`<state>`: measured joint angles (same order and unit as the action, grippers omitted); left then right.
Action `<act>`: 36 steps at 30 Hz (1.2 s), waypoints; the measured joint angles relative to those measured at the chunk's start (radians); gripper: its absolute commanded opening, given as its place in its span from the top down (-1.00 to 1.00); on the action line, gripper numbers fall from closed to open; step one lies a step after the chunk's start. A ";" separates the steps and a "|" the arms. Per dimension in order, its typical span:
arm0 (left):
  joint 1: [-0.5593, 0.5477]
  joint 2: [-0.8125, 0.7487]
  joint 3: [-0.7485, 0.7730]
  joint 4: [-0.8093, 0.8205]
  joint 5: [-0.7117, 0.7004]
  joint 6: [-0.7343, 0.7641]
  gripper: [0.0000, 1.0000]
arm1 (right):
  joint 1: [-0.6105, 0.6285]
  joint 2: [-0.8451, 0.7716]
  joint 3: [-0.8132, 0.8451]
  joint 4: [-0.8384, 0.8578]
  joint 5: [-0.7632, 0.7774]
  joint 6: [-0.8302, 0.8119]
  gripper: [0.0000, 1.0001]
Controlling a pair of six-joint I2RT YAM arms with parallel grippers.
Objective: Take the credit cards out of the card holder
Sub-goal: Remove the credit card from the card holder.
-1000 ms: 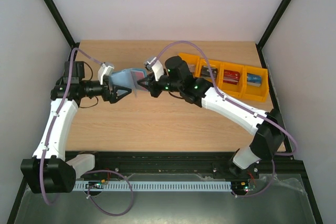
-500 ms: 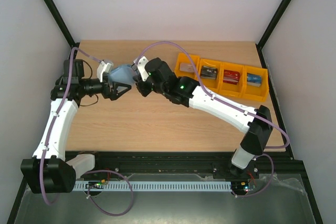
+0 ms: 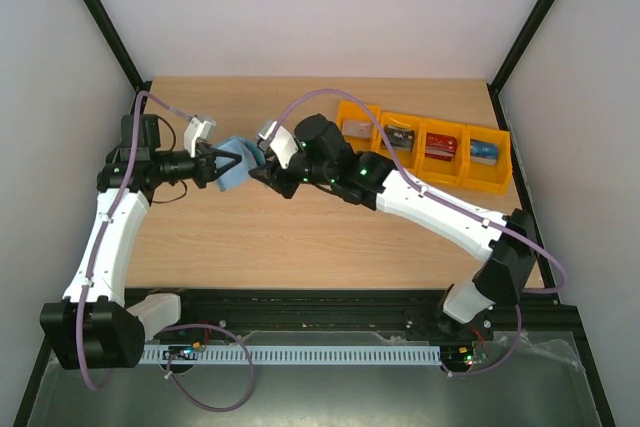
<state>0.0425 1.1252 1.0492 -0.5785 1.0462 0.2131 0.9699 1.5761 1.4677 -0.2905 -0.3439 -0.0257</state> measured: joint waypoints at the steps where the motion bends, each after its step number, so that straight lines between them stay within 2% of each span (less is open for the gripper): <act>1: 0.000 0.000 0.000 -0.003 0.000 0.002 0.95 | -0.005 -0.008 -0.010 0.010 -0.027 -0.001 0.11; 4: 0.000 0.000 0.000 -0.007 0.000 0.005 0.95 | -0.031 -0.044 -0.050 0.038 -0.101 0.000 -0.15; 10: 0.000 0.000 0.000 -0.011 0.000 0.008 0.95 | -0.112 -0.090 -0.091 0.056 -0.151 -0.010 -0.32; 26: 0.000 0.000 0.000 -0.011 0.000 0.007 0.95 | -0.119 -0.089 -0.092 0.063 -0.171 -0.006 -0.61; 36: 0.000 0.000 0.000 -0.012 0.000 0.008 0.95 | -0.120 -0.082 -0.093 0.056 -0.127 -0.014 -0.62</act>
<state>0.0422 1.1248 1.0489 -0.5907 1.0466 0.2207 0.8497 1.4940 1.3746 -0.2340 -0.4706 -0.0399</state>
